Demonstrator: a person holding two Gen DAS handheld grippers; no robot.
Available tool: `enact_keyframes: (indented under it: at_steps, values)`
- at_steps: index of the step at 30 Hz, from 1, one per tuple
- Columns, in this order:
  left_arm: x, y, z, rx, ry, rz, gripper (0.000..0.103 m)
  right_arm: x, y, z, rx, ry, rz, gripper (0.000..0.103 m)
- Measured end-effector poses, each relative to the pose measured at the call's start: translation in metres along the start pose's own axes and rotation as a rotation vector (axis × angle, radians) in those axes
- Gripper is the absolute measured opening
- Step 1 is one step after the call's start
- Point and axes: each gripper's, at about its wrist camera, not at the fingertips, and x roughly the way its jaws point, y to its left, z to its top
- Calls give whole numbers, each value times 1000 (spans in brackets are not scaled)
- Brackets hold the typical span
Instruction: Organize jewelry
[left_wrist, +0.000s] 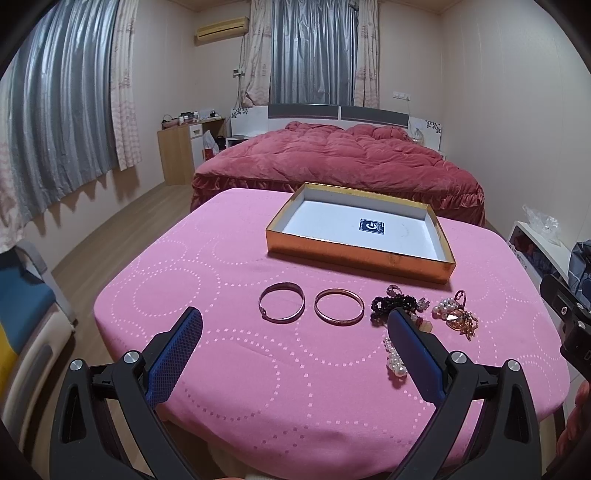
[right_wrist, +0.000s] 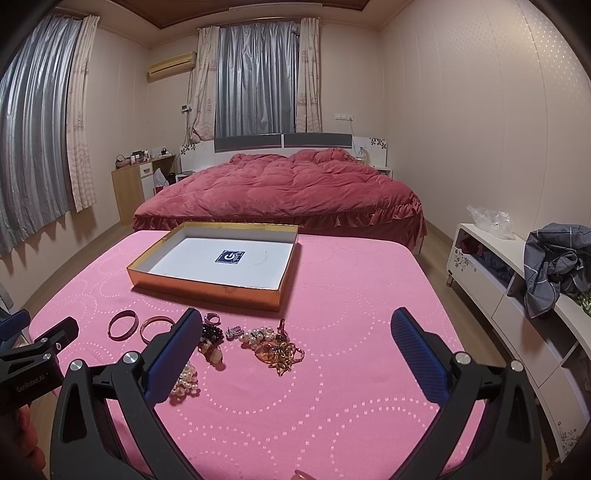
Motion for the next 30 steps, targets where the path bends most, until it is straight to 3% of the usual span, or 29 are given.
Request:
enact_keyframes:
  at_steps: [17, 30]
  values:
    - [-2, -4, 0, 17, -19, -5, 98, 3, 0, -2, 7, 5, 0, 0]
    - [11, -3, -10, 20, 36, -43, 98, 15, -5, -11, 32, 51, 13, 0]
